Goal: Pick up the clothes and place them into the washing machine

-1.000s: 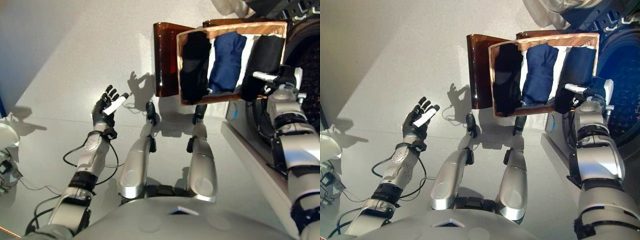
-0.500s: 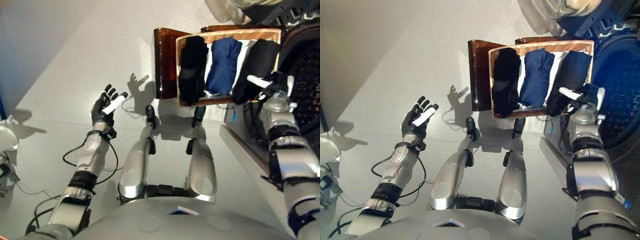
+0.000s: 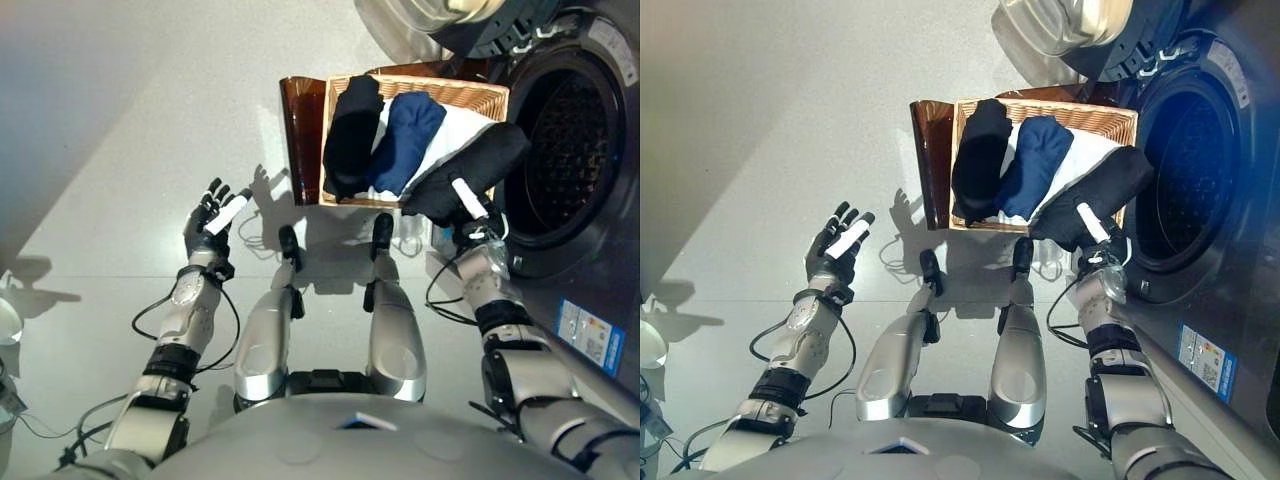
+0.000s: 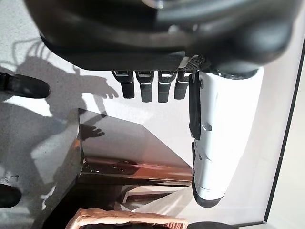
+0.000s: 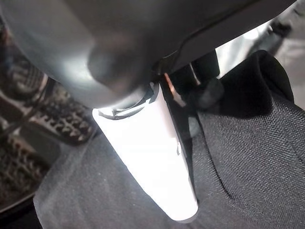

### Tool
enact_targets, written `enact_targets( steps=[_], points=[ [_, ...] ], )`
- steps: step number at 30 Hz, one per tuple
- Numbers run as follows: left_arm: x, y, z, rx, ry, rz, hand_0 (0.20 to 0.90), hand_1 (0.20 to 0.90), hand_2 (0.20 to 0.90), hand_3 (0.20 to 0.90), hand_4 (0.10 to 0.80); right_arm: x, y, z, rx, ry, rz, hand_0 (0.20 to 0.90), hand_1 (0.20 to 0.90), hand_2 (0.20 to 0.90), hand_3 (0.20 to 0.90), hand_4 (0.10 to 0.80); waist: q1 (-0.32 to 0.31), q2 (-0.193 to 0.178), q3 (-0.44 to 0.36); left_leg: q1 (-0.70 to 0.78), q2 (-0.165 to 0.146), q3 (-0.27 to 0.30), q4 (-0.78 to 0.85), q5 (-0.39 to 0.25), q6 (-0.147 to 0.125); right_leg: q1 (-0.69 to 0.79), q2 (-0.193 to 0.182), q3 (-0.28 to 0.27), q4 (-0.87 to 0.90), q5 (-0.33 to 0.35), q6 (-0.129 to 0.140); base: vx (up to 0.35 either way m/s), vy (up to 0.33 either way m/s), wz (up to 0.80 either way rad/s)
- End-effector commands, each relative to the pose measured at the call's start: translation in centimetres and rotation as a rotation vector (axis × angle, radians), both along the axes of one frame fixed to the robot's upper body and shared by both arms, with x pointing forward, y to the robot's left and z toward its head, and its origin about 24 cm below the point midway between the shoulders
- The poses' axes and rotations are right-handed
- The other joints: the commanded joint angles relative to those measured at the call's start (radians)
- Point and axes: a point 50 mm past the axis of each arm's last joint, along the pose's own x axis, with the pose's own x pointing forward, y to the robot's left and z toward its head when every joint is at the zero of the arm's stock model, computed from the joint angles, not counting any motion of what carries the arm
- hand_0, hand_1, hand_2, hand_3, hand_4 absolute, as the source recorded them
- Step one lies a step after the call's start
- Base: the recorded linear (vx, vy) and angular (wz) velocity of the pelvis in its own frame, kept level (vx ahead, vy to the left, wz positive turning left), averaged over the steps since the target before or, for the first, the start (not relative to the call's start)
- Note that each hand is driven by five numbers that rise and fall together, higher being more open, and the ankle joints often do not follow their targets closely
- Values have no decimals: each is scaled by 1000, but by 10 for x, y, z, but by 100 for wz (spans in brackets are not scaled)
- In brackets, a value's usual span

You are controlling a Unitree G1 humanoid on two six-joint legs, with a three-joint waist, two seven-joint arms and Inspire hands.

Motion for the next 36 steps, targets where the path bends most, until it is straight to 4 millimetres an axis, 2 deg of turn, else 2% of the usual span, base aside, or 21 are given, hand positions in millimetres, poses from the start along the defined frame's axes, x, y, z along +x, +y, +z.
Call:
enact_targets(
  steps=[1,5,10,17,27,31,36],
  points=[
    [1,16,9,38,-58,52,900,900,900,900,800,14,-7,25,-22,-139,-41,200,200,200,200,300,24,-16,-52,-5,18,-35,24,-6,-95,26,-66,5,99,-128,55,0,0,0],
    [1,15,9,44,-59,53,900,900,900,900,800,19,-4,35,-47,-183,-27,200,200,200,200,300,22,-5,-49,-5,18,-30,6,3,-97,15,-62,10,98,-128,55,13,-2,1],
    [1,9,6,15,-51,52,900,900,900,900,800,21,2,35,198,-313,-165,200,200,200,200,300,21,5,-53,2,15,-25,-1,-4,-98,20,-64,11,86,-128,59,20,2,-1],
    [1,1,4,-20,-52,32,900,900,900,900,800,24,-2,40,365,-426,-288,200,200,200,200,300,22,19,-65,20,16,-21,-2,-13,-100,33,-64,19,81,-135,58,28,6,-4],
    [1,-1,6,-3,-59,1,900,900,900,900,800,24,-27,57,293,-450,-333,200,200,200,200,300,19,21,-73,26,16,-16,-4,-12,-102,33,-64,21,81,-132,57,4,-2,-3],
    [1,-1,6,-2,-59,-1,900,900,900,900,800,22,-32,56,311,-462,-369,200,200,200,200,300,20,24,-76,29,16,-15,-4,-14,-101,35,-65,22,82,-133,57,0,0,0],
    [0,2,6,16,-60,-3,900,900,900,900,800,20,-36,50,175,-339,-284,200,200,200,200,300,22,23,-74,30,15,-13,-2,-16,-100,34,-65,24,87,-134,56,0,0,0]
  ],
)
